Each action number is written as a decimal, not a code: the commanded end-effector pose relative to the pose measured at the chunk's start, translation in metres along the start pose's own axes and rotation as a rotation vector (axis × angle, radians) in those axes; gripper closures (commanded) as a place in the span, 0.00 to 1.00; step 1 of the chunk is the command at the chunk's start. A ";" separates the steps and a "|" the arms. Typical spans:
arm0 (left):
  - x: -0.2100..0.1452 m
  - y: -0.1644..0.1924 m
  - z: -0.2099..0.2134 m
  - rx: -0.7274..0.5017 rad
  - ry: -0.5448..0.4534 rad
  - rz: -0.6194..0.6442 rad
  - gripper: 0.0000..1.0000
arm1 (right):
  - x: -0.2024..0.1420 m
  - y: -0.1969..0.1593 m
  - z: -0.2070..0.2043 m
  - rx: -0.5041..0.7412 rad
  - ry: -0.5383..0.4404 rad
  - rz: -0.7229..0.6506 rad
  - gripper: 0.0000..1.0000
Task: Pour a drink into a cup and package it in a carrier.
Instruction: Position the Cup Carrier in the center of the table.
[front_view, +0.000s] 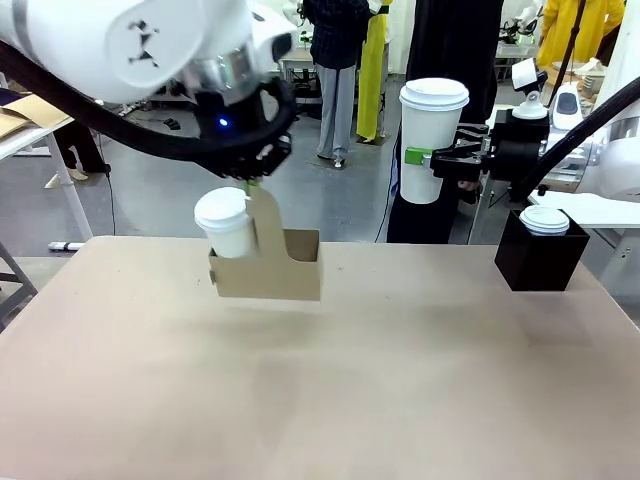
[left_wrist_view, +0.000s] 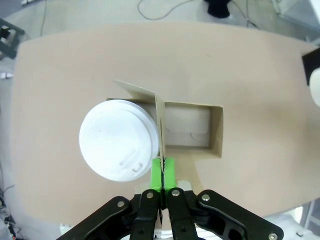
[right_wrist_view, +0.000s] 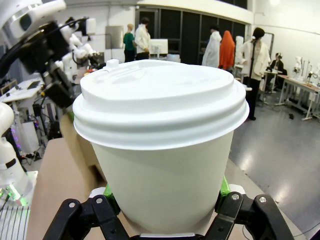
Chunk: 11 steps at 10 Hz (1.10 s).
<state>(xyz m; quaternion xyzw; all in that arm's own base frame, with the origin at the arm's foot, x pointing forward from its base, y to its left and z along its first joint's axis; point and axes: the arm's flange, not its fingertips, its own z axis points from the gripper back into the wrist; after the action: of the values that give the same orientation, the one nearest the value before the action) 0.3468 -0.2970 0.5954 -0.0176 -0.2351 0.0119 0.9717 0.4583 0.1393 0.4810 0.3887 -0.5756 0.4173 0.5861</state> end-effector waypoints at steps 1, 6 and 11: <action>-0.008 -0.019 -0.009 -0.003 0.011 0.011 0.98 | 0.004 0.002 -0.001 -0.010 0.005 0.007 0.19; -0.042 -0.069 -0.044 0.025 0.020 0.000 0.98 | 0.004 0.002 -0.001 -0.010 0.005 0.007 0.19; -0.050 -0.094 -0.076 0.088 0.040 0.001 0.98 | 0.004 0.002 -0.001 -0.010 0.005 0.007 0.19</action>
<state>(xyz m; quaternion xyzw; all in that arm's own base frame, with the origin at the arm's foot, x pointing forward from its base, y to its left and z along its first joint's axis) 0.3356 -0.3815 0.5059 0.0180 -0.2062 0.0115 0.9783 0.4583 0.1393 0.4809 0.3886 -0.5755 0.4173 0.5862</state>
